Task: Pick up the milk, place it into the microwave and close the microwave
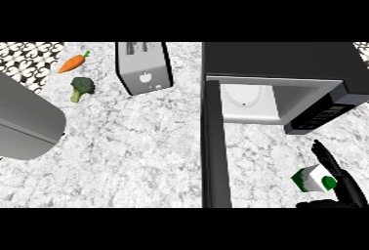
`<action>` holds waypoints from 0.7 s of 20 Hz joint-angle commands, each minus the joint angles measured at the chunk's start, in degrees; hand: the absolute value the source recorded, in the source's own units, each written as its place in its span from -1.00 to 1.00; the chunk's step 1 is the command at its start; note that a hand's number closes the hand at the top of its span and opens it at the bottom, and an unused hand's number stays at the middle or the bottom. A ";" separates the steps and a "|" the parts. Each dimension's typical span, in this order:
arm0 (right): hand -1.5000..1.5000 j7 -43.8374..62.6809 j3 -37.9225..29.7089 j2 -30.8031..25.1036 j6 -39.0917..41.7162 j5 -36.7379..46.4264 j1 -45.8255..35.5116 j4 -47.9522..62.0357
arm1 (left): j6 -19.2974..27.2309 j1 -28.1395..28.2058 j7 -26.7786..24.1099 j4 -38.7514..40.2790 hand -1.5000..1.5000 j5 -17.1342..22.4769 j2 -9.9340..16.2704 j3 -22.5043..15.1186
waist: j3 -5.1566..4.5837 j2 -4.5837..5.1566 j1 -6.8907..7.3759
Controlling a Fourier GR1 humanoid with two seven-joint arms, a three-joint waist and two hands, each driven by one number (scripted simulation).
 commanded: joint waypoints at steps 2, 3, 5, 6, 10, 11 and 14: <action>1.00 -8.22 0.58 0.92 4.84 -0.29 -3.73 6.98 | -0.59 2.16 -0.41 -5.64 -1.00 4.97 -1.05 -0.25 | 0.07 0.18 0.19; 1.00 -8.74 -0.07 0.16 6.81 -1.48 -4.21 7.30 | -1.02 2.51 -0.76 -4.54 -1.00 5.62 -0.74 0.21 | 0.07 0.17 0.15; 1.00 -9.47 1.42 1.91 5.73 -0.67 -3.98 8.21 | -2.19 2.56 -1.40 -4.14 -1.00 7.09 0.55 1.10 | 0.06 0.16 0.10; 1.00 -10.01 2.27 -2.26 9.96 -0.15 -4.81 7.81 | -1.14 0.84 -1.72 -1.81 -1.00 5.55 -0.12 1.04 | -0.02 0.18 -0.51; 1.00 -12.30 3.52 3.05 4.71 -0.02 -5.30 9.07 | -1.82 2.53 -1.26 -3.89 -1.00 6.10 0.44 0.63 | 0.12 0.31 -0.18; 1.00 -12.69 3.23 1.19 5.29 -0.32 -5.48 8.51 | -1.22 3.78 -0.46 -6.03 -1.00 8.67 0.78 0.77 | 0.17 0.31 -0.13; 1.00 -12.12 4.67 5.83 2.84 -0.07 -7.79 8.86 | -1.82 1.87 -2.17 -2.84 -1.00 6.61 0.74 1.06 | 0.09 0.34 -0.07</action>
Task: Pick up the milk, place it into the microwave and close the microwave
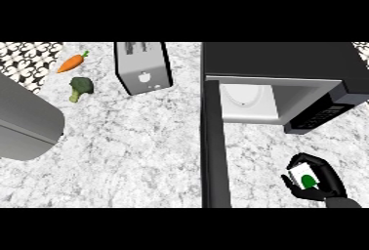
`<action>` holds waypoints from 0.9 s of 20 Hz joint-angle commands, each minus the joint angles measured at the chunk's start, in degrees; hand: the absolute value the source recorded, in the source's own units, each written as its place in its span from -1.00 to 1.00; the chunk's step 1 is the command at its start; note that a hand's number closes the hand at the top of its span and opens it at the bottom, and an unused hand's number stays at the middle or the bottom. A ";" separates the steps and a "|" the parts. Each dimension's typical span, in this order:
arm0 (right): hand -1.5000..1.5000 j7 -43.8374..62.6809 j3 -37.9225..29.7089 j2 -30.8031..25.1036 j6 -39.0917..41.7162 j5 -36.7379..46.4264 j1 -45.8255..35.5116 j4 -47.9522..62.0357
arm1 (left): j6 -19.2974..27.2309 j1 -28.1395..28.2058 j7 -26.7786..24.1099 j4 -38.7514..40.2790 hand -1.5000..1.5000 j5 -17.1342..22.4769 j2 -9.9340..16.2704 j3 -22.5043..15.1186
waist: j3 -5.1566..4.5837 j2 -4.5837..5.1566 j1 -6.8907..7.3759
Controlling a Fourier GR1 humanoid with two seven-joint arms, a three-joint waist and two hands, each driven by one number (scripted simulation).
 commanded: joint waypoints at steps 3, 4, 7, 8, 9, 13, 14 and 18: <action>1.00 -11.65 1.29 1.58 7.34 -1.12 -0.01 0.91 | 1.11 -0.02 1.66 -3.71 -1.00 6.35 0.99 0.45 | 0.09 0.02 -1.13; 1.00 -10.83 -0.96 3.77 2.89 -3.04 0.10 1.91 | -1.19 3.05 -0.07 -4.41 -1.00 6.51 0.35 1.00 | 0.11 -0.15 -0.26; 1.00 -7.05 -3.86 9.04 -4.86 -5.72 -2.34 2.54 | 0.18 1.88 0.83 -4.85 -1.00 5.29 -0.44 -0.94 | 0.10 0.02 -0.58; 1.00 -5.68 -4.72 10.05 -6.22 -6.76 -2.72 1.40 | 2.38 1.50 2.93 -6.01 -1.00 7.36 0.87 0.19 | 0.01 -0.05 -1.36; 1.00 -7.53 -4.70 10.70 -7.16 -6.66 -1.36 1.22 | 0.42 2.11 1.38 -4.91 -1.00 8.99 1.45 1.25 | -0.03 -0.20 -1.20; 1.00 -5.68 -3.83 9.29 -7.09 -5.77 -4.00 0.29 | 2.96 2.08 4.79 -7.65 -1.00 11.69 2.60 1.99 | -0.10 -0.20 -1.63; 1.00 -4.52 -3.69 9.41 -8.51 -5.40 -4.63 0.25 | 0.38 5.16 2.48 -7.60 -1.00 12.55 2.01 3.64 | -0.12 -0.36 -1.03; 1.00 -3.73 -3.76 10.30 -12.92 -4.50 -8.35 0.44 | 1.40 2.02 3.41 -5.94 -1.00 12.56 3.62 4.25 | -0.11 -0.18 -1.23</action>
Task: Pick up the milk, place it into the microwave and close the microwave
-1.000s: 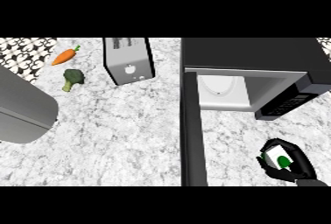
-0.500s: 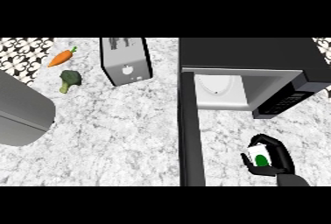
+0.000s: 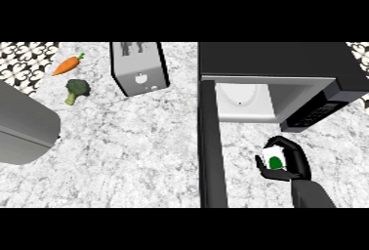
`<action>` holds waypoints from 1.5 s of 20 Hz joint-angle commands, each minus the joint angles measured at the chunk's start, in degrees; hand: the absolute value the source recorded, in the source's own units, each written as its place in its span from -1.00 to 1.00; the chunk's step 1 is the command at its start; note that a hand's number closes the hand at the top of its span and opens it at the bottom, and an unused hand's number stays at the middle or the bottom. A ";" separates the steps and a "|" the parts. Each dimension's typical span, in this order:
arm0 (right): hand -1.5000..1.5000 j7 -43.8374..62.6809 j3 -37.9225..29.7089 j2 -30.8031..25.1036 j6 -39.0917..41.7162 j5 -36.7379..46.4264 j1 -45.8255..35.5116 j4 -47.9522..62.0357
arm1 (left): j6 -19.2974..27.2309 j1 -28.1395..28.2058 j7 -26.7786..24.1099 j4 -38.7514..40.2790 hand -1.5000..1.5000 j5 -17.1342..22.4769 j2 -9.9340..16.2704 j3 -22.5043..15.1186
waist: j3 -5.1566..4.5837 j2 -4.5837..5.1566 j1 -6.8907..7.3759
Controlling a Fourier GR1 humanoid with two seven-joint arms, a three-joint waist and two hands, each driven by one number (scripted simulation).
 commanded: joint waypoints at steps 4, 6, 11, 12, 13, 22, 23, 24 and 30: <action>1.00 1.05 -2.07 -0.81 -4.94 -0.79 -7.84 1.13 | -1.61 2.12 1.03 -4.10 -1.00 7.63 0.32 1.53 | 0.00 0.06 0.46; 1.00 3.88 -1.37 0.31 -6.37 -0.17 -11.05 1.72 | 0.06 -0.82 1.89 -3.93 -1.00 3.44 -1.74 -0.97 | -0.03 0.09 0.19; 1.00 8.62 -2.43 -4.61 -5.74 -0.09 -17.40 5.20 | 1.87 0.02 4.23 -6.58 -1.00 6.69 -0.22 0.65 | 0.02 0.30 0.53; 1.00 9.31 -2.37 -4.08 -5.91 -0.21 -18.41 5.59 | 0.67 -1.56 3.05 -3.36 -1.00 6.07 -0.22 0.99 | -0.02 0.24 0.50; 1.00 9.94 -1.80 -4.81 -5.83 0.65 -19.64 6.95 | -2.69 -1.23 1.07 -0.20 -1.00 5.65 0.18 1.45 | -0.01 0.34 1.24; 1.00 13.33 -1.52 -8.10 -9.06 0.68 -24.29 8.46 | 0.31 -6.69 2.25 -0.41 -1.00 6.76 3.48 2.08 | 0.04 1.15 2.54; 1.00 13.19 -0.96 -7.86 -11.42 1.33 -24.62 8.16 | 0.70 -7.32 2.64 0.41 -1.00 5.71 3.19 1.25 | 0.00 1.23 2.55; 1.00 13.09 -1.19 -8.15 -13.41 1.26 -24.54 8.16 | 0.22 -6.51 2.36 -0.94 -1.00 6.26 3.24 1.47 | 0.04 1.33 3.72; 1.00 12.50 -1.95 -9.69 -18.77 0.37 -24.57 7.94 | 1.18 -9.34 2.44 0.80 -1.00 6.19 3.73 0.76 | -0.04 1.86 4.65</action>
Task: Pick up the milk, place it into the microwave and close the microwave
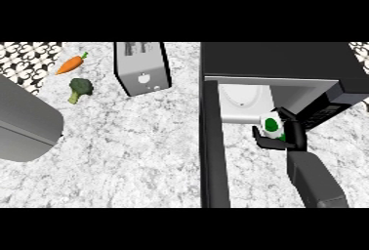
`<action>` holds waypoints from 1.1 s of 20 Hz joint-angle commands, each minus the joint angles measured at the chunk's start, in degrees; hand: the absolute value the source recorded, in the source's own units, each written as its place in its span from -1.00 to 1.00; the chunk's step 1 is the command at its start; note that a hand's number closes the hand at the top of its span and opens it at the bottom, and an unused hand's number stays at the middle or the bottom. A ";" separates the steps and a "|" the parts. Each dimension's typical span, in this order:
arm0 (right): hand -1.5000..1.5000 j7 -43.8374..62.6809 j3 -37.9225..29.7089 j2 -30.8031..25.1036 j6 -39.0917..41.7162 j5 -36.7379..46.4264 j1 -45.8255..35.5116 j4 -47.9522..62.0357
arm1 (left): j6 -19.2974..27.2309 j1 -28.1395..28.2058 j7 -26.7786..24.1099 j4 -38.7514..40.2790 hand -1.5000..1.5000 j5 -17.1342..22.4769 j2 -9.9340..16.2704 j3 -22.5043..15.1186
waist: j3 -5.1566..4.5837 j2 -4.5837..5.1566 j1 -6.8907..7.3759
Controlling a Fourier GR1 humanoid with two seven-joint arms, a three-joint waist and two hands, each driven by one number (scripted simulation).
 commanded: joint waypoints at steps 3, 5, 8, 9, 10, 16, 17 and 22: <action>1.00 10.16 0.85 -7.98 -9.50 3.26 -11.04 1.21 | 1.04 -1.87 1.14 -0.26 -1.00 1.96 1.60 0.30 | 0.06 2.43 4.31; 1.00 9.76 0.33 -8.36 -9.87 2.53 -10.78 1.16 | 0.50 -2.41 0.79 -0.34 -1.00 1.39 1.32 -0.50 | 0.08 2.58 4.95; 1.00 9.33 0.43 -9.28 -10.42 2.30 -10.46 0.26 | -0.06 -2.42 1.00 0.02 -1.00 0.83 1.60 -0.81 | 0.01 2.59 5.89; 1.00 9.60 0.31 -8.60 -10.23 1.87 -10.53 0.19 | 0.29 -3.51 1.29 -0.31 -1.00 1.10 1.93 -1.36 | 0.07 2.92 5.71; 1.00 9.26 -0.33 -9.31 -9.92 1.17 -9.64 0.08 | 0.48 -3.31 1.96 -0.02 -1.00 1.48 2.74 -0.85 | 0.14 2.94 5.36; 1.00 7.92 -0.29 -8.56 -11.62 0.37 -8.08 -2.11 | 0.82 -5.16 1.85 0.72 -1.00 1.75 3.30 -0.56 | 0.09 3.33 7.04; 1.00 8.38 -0.10 -9.05 -11.32 0.48 -7.62 -2.00 | 0.25 -4.84 1.89 0.99 -1.00 1.81 4.02 0.25 | 0.06 3.00 7.20; 1.00 7.37 0.08 -9.16 -11.70 -0.04 -5.67 -4.09 | 1.06 -6.47 2.48 1.37 -1.00 1.80 4.35 -0.39 | 0.03 3.67 7.69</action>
